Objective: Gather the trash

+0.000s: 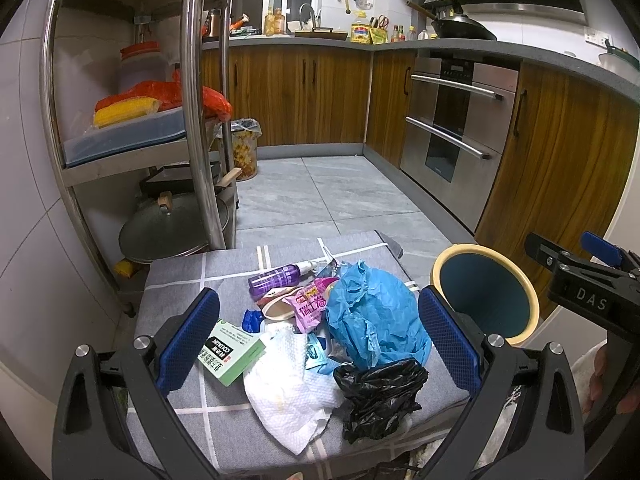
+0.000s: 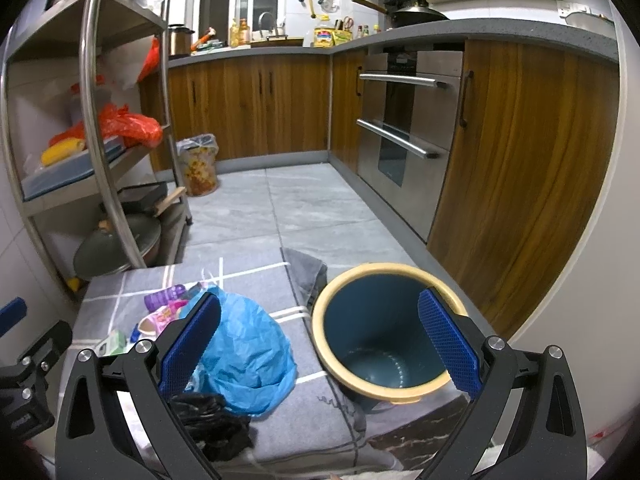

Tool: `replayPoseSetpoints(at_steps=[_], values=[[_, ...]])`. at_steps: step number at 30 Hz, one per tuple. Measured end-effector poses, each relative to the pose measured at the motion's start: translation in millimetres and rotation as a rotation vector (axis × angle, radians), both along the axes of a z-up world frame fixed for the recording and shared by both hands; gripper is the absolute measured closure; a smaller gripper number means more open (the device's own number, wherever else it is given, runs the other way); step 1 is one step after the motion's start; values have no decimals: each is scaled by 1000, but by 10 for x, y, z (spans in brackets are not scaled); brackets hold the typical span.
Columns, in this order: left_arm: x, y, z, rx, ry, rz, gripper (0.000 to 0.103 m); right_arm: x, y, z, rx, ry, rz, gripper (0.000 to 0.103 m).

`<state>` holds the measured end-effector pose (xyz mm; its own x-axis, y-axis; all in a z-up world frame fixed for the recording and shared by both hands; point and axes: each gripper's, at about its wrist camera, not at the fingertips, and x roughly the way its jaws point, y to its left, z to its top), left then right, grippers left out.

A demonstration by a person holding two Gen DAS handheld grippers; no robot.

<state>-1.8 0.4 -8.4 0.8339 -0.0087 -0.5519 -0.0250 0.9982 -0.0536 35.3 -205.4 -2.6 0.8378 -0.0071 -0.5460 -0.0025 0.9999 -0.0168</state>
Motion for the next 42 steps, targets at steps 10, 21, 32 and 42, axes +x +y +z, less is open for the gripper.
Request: replayPoseSetpoints(at_steps=[10, 21, 32, 42], values=[[135, 249, 132, 6, 38, 21, 5, 141, 198, 49, 20, -25, 269, 5], [497, 915, 79, -3, 19, 166, 6, 846, 342, -111, 55, 74, 296, 5], [722, 918, -766, -4, 248, 200, 6, 1209, 432, -665, 128, 267, 268, 12], [671, 720, -1192, 139, 377, 122, 16, 1270, 358, -899, 99, 355, 247, 37]])
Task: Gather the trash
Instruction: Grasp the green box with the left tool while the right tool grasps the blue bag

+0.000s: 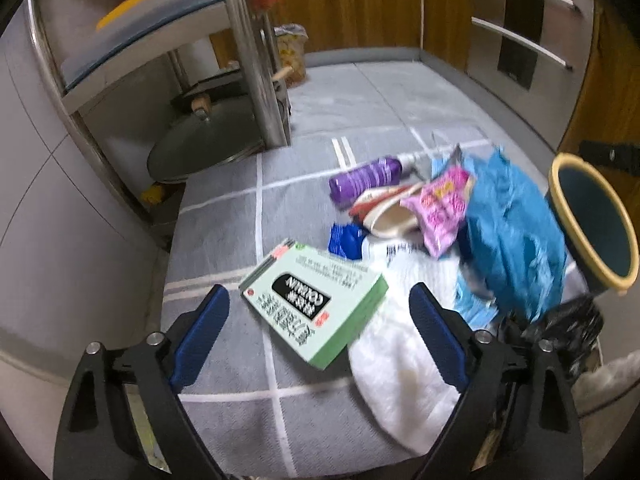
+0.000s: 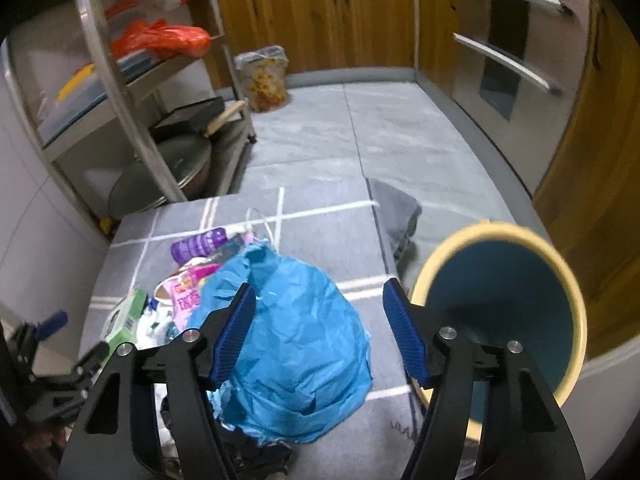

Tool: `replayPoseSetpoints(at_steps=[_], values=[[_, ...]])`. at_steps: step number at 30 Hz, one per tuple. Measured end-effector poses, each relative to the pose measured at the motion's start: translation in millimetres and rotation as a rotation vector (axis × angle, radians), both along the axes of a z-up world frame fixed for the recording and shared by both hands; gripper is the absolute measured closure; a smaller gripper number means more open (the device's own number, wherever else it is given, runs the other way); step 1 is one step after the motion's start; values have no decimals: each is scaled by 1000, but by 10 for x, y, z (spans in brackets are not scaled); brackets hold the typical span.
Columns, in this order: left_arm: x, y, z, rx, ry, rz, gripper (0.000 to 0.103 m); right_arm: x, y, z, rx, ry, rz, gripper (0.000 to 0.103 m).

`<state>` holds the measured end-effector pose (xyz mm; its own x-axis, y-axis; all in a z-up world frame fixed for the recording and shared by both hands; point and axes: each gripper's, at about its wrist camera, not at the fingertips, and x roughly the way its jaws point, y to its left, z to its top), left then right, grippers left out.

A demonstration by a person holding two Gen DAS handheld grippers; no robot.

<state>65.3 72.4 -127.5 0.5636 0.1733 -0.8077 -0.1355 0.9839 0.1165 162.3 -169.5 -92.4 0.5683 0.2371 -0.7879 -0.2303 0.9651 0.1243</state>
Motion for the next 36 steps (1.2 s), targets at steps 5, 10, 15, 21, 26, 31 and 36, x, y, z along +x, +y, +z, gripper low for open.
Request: replayPoseSetpoints(at_steps=[5, 10, 15, 21, 26, 31, 36], values=[[45, -62, -176, 78, 59, -30, 23, -17, 39, -35, -3, 17, 10, 38], [95, -57, -309, 131, 103, -45, 25, -14, 82, -164, -46, 40, 39, 41], [148, -57, -356, 124, 122, -68, 47, 80, 89, -365, -35, 77, 58, 42], [164, -66, -204, 111, 67, -86, 69, 208, 37, -604, 3, 161, 29, 29], [181, 46, -81, 52, 24, -38, 72, 251, 54, -791, -4, 247, 35, 29], [173, 167, 15, -17, -18, 10, 75, 214, 105, -835, 0, 285, 61, 75], [142, 246, 136, -54, -64, 42, 81, 148, 173, -708, 20, 246, 94, 93]])
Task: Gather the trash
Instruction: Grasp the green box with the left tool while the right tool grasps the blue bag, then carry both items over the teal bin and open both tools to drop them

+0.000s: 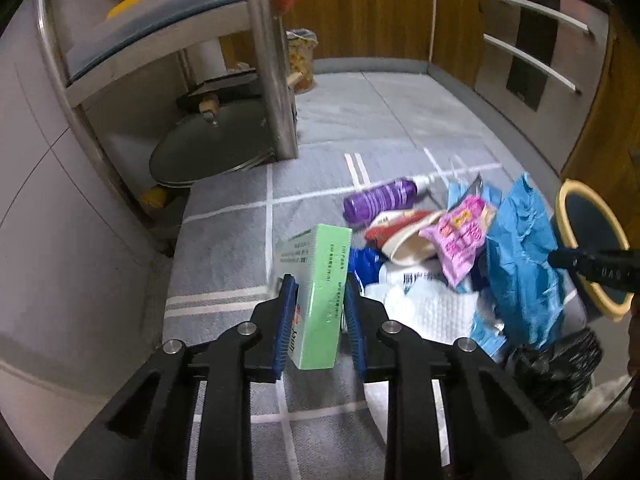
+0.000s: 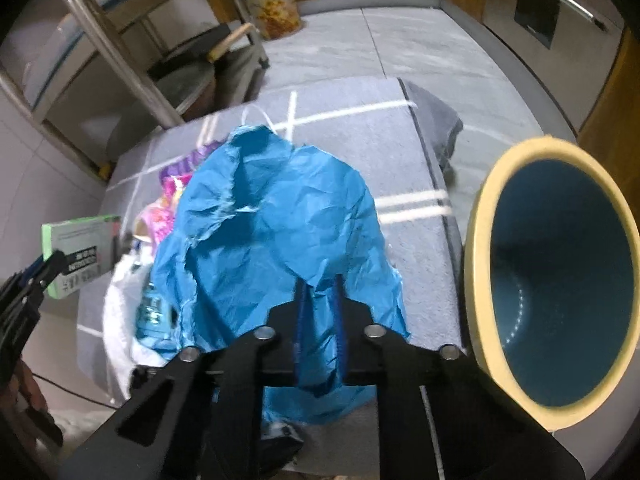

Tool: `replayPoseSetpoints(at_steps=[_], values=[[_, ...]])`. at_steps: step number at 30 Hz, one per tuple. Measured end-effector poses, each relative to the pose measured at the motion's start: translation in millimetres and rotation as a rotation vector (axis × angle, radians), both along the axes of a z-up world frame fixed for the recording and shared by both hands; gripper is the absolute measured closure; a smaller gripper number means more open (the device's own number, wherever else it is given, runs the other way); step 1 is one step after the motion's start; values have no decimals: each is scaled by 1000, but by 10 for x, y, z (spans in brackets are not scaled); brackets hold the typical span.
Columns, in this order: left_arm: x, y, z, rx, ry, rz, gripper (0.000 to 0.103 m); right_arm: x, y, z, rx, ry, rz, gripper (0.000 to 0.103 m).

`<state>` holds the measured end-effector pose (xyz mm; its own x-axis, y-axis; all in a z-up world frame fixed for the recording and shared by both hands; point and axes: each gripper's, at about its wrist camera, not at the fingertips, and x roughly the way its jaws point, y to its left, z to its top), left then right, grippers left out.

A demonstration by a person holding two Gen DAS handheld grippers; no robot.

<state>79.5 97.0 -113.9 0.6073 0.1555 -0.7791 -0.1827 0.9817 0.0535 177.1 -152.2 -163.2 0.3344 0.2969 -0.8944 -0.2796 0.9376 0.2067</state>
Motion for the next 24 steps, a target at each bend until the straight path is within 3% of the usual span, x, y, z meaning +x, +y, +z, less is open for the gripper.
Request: replayPoseSetpoints(at_steps=[12, 24], values=[[-139, 24, 501, -40, -173, 33, 85, -108, -82, 516, 43, -143, -23, 95], [-125, -425, 1154, -43, -366, -93, 85, -344, -178, 1305, 58, -365, -8, 95]])
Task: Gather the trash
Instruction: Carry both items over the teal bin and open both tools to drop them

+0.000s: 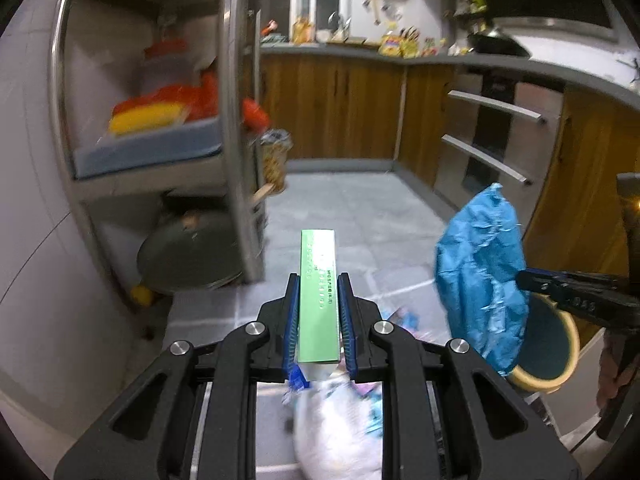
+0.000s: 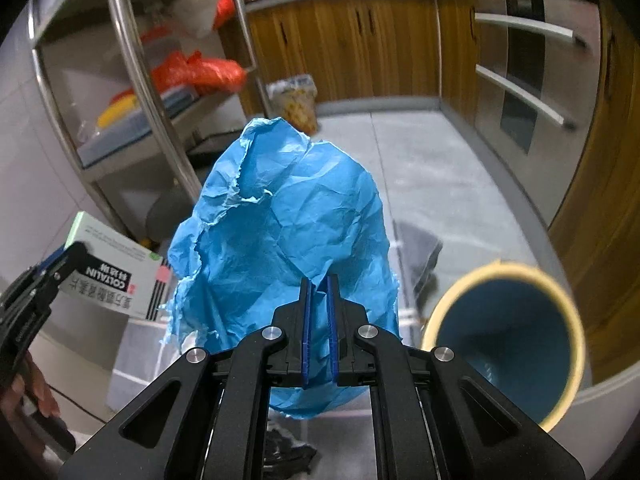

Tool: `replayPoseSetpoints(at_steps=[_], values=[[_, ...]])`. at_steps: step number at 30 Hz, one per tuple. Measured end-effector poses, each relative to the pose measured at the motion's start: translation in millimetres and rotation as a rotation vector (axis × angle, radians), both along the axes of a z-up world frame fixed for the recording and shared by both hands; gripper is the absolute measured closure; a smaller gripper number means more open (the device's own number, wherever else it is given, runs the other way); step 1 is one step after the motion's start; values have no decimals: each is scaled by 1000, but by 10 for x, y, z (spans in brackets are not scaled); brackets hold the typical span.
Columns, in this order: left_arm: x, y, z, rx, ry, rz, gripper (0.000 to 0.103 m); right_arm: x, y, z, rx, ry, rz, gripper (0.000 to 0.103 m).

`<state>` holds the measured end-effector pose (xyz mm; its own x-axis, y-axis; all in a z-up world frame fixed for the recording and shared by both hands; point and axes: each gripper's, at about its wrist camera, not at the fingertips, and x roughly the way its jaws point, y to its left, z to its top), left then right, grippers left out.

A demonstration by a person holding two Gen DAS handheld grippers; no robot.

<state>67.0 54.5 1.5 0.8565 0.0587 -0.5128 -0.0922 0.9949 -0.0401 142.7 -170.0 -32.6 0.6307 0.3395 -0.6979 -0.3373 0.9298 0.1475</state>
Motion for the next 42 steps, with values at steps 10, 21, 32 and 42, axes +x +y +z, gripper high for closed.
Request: replayPoseSetpoints(at_steps=[10, 21, 32, 42], values=[[194, -692, 376, 1, -89, -146, 85, -36, -543, 500, 6, -96, -71, 95], [497, -1574, 219, -3, -61, -331, 85, 198, -1506, 230, -49, -27, -261, 95], [765, -2349, -282, 28, 65, -489, 85, 477, -2133, -416, -44, 174, -378, 95], [973, -2697, -799, 25, 196, -519, 84, 538, -2217, -792, -116, 281, -385, 94]])
